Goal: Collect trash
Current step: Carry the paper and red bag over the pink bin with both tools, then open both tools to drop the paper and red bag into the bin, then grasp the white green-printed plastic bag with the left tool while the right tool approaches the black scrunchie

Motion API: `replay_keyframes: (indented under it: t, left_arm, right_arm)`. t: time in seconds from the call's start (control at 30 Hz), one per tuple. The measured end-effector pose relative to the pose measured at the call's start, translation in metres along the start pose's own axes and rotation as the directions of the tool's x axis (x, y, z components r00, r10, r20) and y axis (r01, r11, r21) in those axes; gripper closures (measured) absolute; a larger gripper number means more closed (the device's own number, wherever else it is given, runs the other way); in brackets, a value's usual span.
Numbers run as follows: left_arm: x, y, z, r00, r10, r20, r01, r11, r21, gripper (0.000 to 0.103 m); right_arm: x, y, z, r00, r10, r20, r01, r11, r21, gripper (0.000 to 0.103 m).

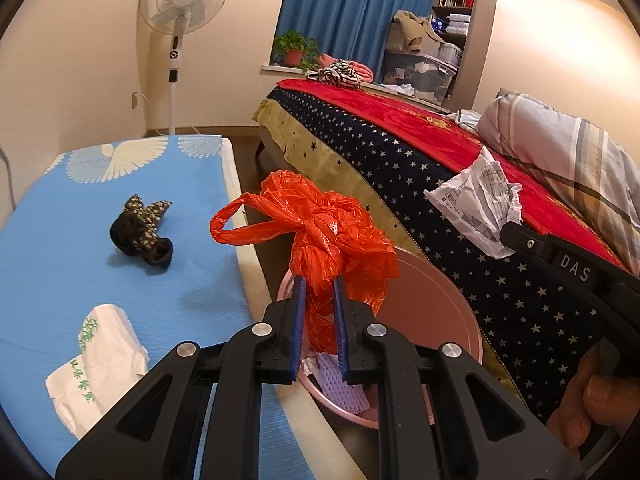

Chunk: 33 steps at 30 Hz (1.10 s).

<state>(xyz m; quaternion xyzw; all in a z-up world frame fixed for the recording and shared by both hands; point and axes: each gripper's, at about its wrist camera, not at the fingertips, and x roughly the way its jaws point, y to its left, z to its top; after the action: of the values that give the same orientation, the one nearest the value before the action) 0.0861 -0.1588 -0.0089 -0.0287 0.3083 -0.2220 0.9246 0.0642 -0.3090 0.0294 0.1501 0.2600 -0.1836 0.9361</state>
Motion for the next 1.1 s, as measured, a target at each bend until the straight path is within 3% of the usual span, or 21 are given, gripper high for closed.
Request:
replay_keyframes:
  t: [0.27, 0.4, 0.43, 0.5, 0.57, 0.97, 1.1]
  left_arm:
    - [0.006, -0.004, 0.0, 1.0, -0.017, -0.013, 0.016, 1.0, -0.003, 0.089]
    - [0.01, -0.006, 0.0, 0.998, -0.06, -0.033, 0.06, 0.998, -0.016, 0.087]
    - [0.012, -0.005, 0.0, 0.996, -0.075, -0.043, 0.074, 0.997, -0.024, 0.087]
    - [0.013, -0.005, -0.001, 0.995, -0.08, -0.054, 0.079, 0.996, -0.031, 0.084]
    - [0.012, -0.004, -0.002, 0.996, -0.071, -0.055, 0.07, 0.997, -0.026, 0.083]
    - [-0.026, 0.031, -0.006, 0.997, 0.078, -0.006, -0.078, 0.996, -0.052, 0.083]
    - [-0.042, 0.054, -0.01, 0.988, 0.157, -0.001, -0.156, 0.983, -0.093, 0.072]
  right_arm:
    - [0.004, -0.002, 0.0, 1.0, -0.009, -0.012, 0.009, 1.0, 0.006, 0.095]
    - [0.004, -0.004, 0.0, 1.0, -0.017, -0.015, 0.017, 1.0, 0.013, 0.091]
    - [0.005, -0.006, 0.0, 1.0, -0.023, -0.019, 0.023, 1.0, 0.019, 0.088]
    - [0.006, -0.009, -0.001, 0.999, -0.031, -0.027, 0.031, 0.999, 0.029, 0.069]
    - [0.006, -0.01, -0.001, 0.999, -0.031, -0.028, 0.032, 0.999, 0.036, 0.064]
    - [-0.008, 0.01, -0.007, 0.998, 0.055, -0.02, -0.055, 0.998, 0.0, 0.064]
    - [-0.012, 0.023, -0.011, 0.994, 0.107, -0.024, -0.107, 0.994, -0.016, 0.054]
